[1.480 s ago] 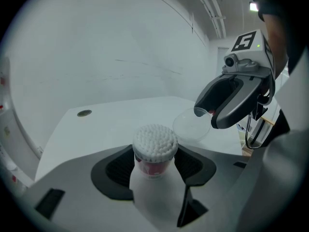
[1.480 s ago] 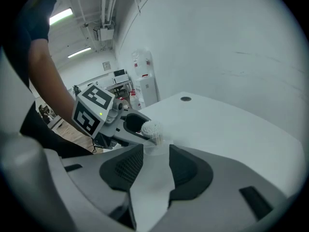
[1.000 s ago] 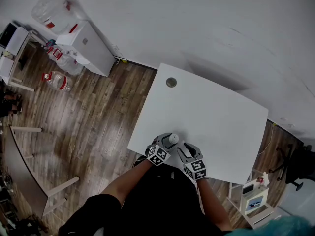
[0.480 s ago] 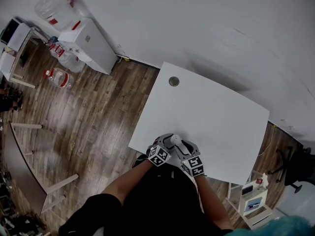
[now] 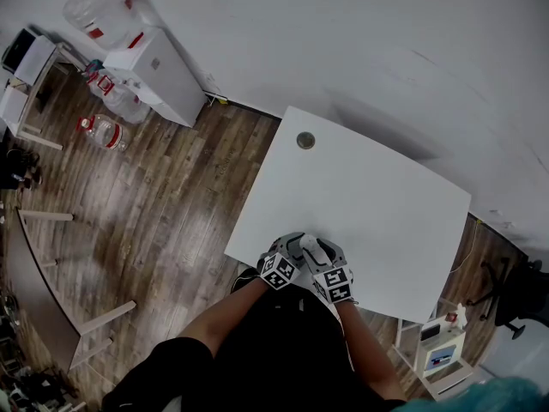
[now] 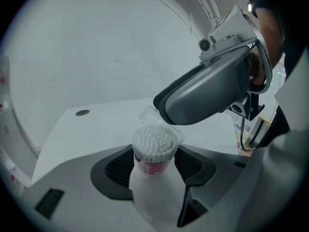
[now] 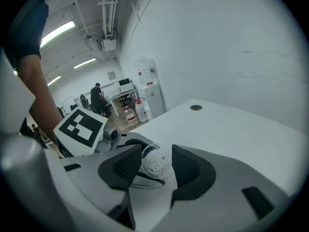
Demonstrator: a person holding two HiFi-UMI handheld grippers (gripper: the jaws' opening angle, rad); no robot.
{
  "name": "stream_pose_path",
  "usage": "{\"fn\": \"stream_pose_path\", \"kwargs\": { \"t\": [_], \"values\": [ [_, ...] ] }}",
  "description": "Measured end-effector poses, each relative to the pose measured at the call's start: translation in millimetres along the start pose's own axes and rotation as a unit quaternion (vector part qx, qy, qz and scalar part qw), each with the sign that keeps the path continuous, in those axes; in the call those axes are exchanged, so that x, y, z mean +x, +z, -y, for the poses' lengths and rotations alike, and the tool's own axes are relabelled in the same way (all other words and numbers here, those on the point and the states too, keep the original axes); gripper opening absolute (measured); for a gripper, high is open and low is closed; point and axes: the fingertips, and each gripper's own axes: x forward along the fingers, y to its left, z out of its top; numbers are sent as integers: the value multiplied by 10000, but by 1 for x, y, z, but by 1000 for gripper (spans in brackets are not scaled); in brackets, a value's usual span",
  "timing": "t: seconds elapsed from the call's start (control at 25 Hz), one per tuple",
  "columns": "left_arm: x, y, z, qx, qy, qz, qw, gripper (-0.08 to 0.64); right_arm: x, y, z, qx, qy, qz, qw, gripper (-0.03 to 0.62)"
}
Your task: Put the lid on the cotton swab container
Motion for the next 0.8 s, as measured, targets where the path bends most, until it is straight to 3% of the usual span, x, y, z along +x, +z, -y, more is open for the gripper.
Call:
{"fn": "stream_pose_path", "kwargs": {
  "t": [0.8],
  "values": [
    [1, 1, 1, -17, -8, 45, 10000, 259, 13, -10, 3, -33, 79, -400, 9992, 206]
  ]
}}
